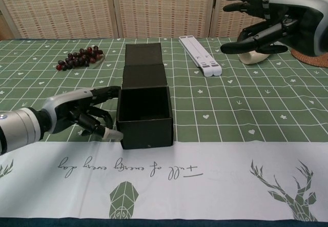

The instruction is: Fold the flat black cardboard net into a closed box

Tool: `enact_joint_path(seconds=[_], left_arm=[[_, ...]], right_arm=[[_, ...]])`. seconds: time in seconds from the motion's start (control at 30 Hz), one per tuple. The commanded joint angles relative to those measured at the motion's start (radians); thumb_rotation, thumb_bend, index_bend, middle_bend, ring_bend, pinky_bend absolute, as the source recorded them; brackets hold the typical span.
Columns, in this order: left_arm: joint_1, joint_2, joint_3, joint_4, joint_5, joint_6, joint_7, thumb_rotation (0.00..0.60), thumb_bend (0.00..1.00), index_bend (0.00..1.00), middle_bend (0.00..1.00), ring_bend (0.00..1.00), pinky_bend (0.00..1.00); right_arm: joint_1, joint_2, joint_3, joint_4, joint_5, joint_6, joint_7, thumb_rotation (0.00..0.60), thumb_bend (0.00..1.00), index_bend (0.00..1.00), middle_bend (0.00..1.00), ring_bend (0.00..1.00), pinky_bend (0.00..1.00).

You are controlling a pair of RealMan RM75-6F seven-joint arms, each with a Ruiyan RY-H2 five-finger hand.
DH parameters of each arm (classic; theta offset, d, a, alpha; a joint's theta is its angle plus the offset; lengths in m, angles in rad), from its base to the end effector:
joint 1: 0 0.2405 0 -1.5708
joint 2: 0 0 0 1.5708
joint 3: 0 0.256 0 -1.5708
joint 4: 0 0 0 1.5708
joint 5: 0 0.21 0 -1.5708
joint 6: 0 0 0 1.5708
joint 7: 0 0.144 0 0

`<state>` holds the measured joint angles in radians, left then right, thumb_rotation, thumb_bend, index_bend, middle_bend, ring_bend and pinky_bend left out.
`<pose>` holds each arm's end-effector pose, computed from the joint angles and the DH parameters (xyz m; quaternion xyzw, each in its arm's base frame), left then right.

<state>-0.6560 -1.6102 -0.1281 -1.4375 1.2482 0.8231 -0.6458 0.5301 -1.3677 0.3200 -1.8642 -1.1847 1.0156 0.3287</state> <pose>-0.1685 0.3035 -0.0578 -0.5237 -0.7116 -0.4404 0.1597 -0.1249 -0.3026 0.0524 0.5005 -0.6248 0.5585 0.2175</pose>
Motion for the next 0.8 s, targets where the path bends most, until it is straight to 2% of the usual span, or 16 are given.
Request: enact_joint_path(seconds=[0.03, 0.27, 0.37, 0.43, 0.53, 0.7, 0.8], left_arm=[[-0.004, -0.013, -0.010, 0.009, -0.004, -0.016, -0.016, 0.600, 0.05, 0.00, 0.00, 0.55, 0.83], [0.002, -0.048, -0.021, 0.040, 0.011, -0.006, -0.024, 0.600, 0.05, 0.00, 0.00, 0.59, 0.84], [0.020, -0.073, -0.028, 0.059, 0.015, 0.025, -0.046, 0.600, 0.05, 0.10, 0.06, 0.63, 0.84], [0.027, -0.086, -0.032, 0.072, 0.021, 0.034, -0.064, 0.600, 0.05, 0.18, 0.13, 0.65, 0.84], [0.031, -0.095, -0.034, 0.088, 0.031, 0.037, -0.083, 0.600, 0.05, 0.25, 0.20, 0.65, 0.84], [0.036, -0.084, -0.035, 0.093, 0.062, 0.044, -0.118, 0.600, 0.05, 0.31, 0.27, 0.66, 0.84], [0.037, -0.041, -0.026, 0.070, 0.106, 0.042, -0.167, 0.600, 0.05, 0.32, 0.27, 0.66, 0.84]], right_arm=[[-0.002, 0.001, -0.003, 0.003, -0.004, 0.005, 0.010, 0.600, 0.03, 0.00, 0.00, 0.61, 1.00], [-0.007, 0.000, -0.012, 0.017, 0.002, 0.011, 0.025, 0.600, 0.04, 0.00, 0.00, 0.61, 1.00], [-0.005, -0.005, -0.017, 0.029, 0.018, 0.002, 0.027, 0.600, 0.06, 0.00, 0.00, 0.61, 1.00], [0.001, -0.013, -0.020, 0.044, 0.034, -0.007, 0.021, 0.600, 0.09, 0.00, 0.00, 0.61, 1.00], [0.014, -0.033, -0.024, 0.071, 0.066, -0.026, 0.008, 0.600, 0.11, 0.00, 0.00, 0.61, 1.00], [0.043, -0.082, -0.012, 0.115, 0.144, -0.071, 0.014, 0.600, 0.11, 0.00, 0.00, 0.61, 1.00], [0.074, -0.126, -0.004, 0.164, 0.201, -0.104, -0.003, 0.600, 0.11, 0.00, 0.00, 0.61, 1.00]])
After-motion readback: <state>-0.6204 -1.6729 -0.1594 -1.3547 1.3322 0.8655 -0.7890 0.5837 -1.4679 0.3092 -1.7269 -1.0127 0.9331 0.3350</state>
